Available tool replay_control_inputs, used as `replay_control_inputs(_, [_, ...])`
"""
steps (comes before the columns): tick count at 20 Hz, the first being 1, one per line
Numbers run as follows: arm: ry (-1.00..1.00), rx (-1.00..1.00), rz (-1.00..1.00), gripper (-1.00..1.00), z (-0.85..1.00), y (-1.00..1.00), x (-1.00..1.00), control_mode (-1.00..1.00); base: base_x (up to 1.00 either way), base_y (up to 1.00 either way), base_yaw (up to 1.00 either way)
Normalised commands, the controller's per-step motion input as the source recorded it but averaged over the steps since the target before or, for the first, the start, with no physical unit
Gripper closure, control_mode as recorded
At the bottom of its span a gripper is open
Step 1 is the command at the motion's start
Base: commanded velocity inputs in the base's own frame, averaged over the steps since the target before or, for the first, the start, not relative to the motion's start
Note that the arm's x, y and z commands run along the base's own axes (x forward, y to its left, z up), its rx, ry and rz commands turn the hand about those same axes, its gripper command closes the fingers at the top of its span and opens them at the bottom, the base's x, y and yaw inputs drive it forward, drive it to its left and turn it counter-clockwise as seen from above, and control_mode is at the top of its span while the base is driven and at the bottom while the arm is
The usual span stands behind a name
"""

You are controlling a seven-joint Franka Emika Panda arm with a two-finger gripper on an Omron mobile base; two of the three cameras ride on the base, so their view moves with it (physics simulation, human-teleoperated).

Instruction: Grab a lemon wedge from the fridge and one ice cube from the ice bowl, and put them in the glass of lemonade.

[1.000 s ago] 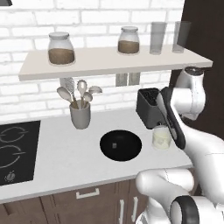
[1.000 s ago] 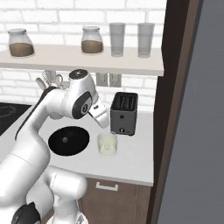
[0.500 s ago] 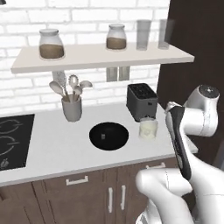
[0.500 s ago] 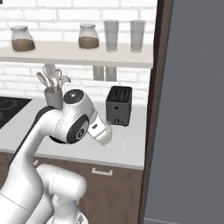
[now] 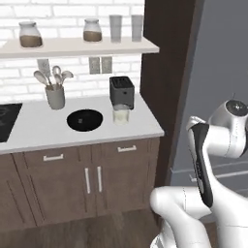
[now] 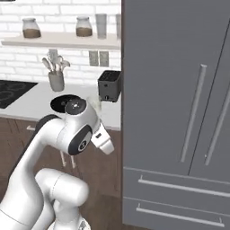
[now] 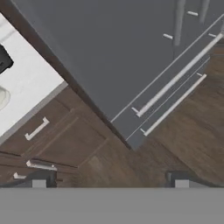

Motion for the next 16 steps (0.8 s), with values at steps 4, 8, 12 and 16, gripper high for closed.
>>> replay_control_inputs(4, [0.00, 0.00, 0.00, -1.00, 0.00, 0.00, 0.00, 1.00, -0.67, -0.96, 0.14])
replay_control_inputs(8, [0.00, 0.00, 0.00, -1.00, 0.00, 0.00, 0.00, 1.00, -0.07, -1.00, 0.01])
replay_control_inputs(12, [0.00, 0.00, 0.00, -1.00, 0.00, 0.00, 0.00, 1.00, 0.33, -0.51, 0.00])
replay_control_inputs(16, [0.00, 0.00, 0.00, -1.00, 0.00, 0.00, 0.00, 1.00, 0.40, -0.40, 0.11])
